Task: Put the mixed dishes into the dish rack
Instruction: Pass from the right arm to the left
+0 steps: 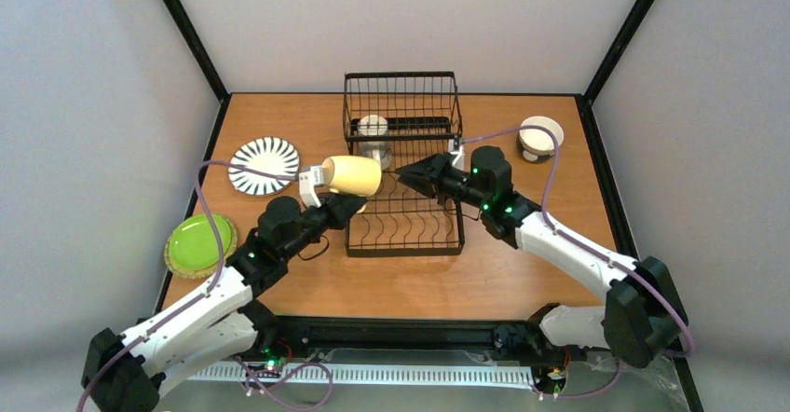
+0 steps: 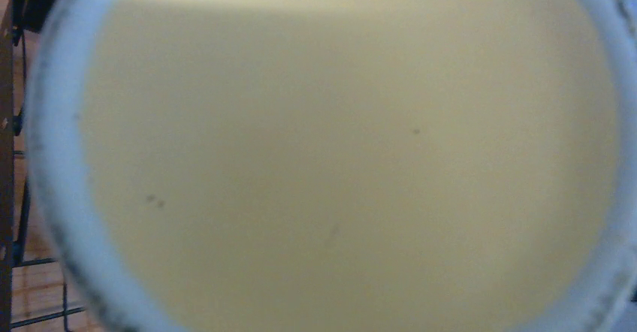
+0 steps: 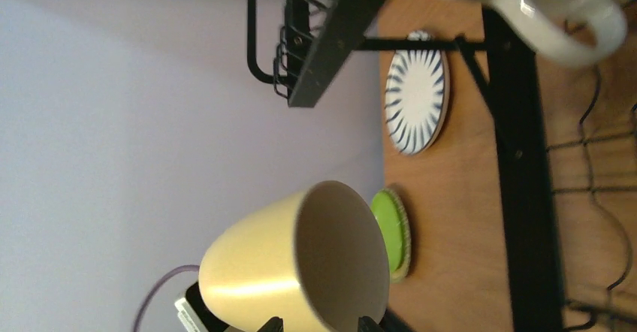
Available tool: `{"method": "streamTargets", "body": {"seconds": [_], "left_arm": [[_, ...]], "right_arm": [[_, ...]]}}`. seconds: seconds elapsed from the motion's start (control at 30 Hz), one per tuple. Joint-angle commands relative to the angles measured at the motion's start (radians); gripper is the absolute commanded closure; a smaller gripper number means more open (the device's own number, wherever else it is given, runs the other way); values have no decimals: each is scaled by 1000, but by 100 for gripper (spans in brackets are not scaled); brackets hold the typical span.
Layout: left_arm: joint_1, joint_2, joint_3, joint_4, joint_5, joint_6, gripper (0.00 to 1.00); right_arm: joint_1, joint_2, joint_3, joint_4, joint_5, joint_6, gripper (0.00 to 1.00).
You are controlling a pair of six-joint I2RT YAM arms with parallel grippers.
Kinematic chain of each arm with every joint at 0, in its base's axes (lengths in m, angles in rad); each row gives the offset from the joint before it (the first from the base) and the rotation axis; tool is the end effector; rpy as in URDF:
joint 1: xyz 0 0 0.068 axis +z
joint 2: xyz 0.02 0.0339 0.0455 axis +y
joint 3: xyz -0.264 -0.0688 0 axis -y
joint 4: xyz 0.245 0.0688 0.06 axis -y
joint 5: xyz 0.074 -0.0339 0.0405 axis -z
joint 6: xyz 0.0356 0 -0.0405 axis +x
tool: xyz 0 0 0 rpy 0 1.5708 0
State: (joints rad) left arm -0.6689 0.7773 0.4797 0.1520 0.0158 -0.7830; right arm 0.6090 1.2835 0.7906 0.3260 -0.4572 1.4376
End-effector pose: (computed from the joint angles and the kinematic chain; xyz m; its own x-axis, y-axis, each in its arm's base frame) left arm 0.1503 -0.1196 0.2683 -0.5267 -0.4827 -0.6997 0.3679 0.6126 -0.6996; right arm 0.2321 0.1810 0.2860 -0.8807 0.4700 -0.0583 0.0195 0.1589 0.9871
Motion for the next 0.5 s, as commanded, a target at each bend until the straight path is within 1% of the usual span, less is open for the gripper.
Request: {"method": "streamTargets", "body": {"seconds": [0.0,0.13,0.17,0.3,0.47], "left_arm": [[2,42,90,-16,-13,63,100],[1,112,122,-46,-13,73,100],[-1,129,130,-54,-38,72,100],[-35,200,169,-88,-98,77,100],[-98,295,229,-132,-209,66,100]], "right_arm": [[-8,-68,92,-227,167,-222,44],[-8,-95,156,-380,344,-365,44],[-8,-98,165,-402,380,-400,44],[-8,-91,178,-448,489,-474,44],[-8,-57,184,-453,590,-539,44]]}}
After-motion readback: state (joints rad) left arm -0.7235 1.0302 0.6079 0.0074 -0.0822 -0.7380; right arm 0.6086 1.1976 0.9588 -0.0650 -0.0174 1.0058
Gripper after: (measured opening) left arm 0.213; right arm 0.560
